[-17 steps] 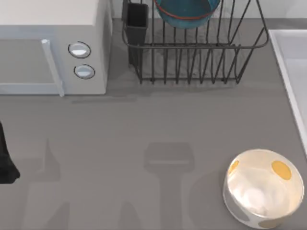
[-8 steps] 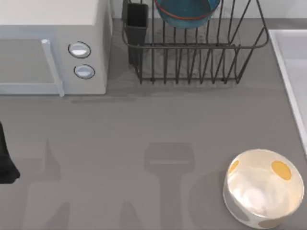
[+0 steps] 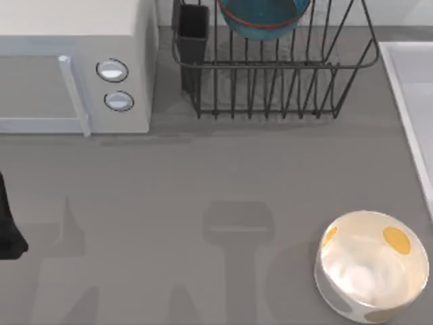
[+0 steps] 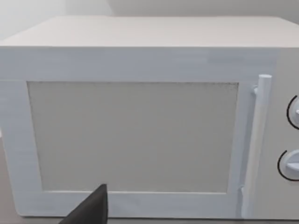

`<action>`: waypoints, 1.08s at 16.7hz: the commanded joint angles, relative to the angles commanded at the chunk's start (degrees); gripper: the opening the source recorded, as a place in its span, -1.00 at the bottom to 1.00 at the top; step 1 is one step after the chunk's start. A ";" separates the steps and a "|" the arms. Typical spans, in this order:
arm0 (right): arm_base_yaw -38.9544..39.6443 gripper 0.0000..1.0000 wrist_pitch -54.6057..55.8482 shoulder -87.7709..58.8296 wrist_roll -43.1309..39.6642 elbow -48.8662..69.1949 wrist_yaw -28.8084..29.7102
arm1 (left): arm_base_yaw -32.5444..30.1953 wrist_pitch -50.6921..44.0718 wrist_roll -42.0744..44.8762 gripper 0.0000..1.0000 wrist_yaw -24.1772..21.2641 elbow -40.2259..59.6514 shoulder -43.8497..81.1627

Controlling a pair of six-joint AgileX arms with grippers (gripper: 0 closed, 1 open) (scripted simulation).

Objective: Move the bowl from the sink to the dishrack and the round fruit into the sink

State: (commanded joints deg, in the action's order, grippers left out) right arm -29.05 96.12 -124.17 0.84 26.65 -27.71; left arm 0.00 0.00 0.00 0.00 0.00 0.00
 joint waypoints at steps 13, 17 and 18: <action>19.88 1.00 -48.44 60.42 1.70 -14.49 7.89 | 0.00 0.00 0.00 1.00 0.00 0.00 0.00; 24.45 1.00 -67.31 89.48 0.58 -19.11 14.75 | 0.00 0.00 0.00 1.00 0.00 0.00 0.00; 25.32 1.00 -71.87 95.57 0.33 -20.25 16.58 | 0.00 0.00 0.00 1.00 0.00 0.00 0.00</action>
State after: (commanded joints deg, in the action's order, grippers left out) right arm -3.73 24.25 -28.60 1.16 6.40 -11.13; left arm 0.00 0.00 0.00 0.00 0.00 0.00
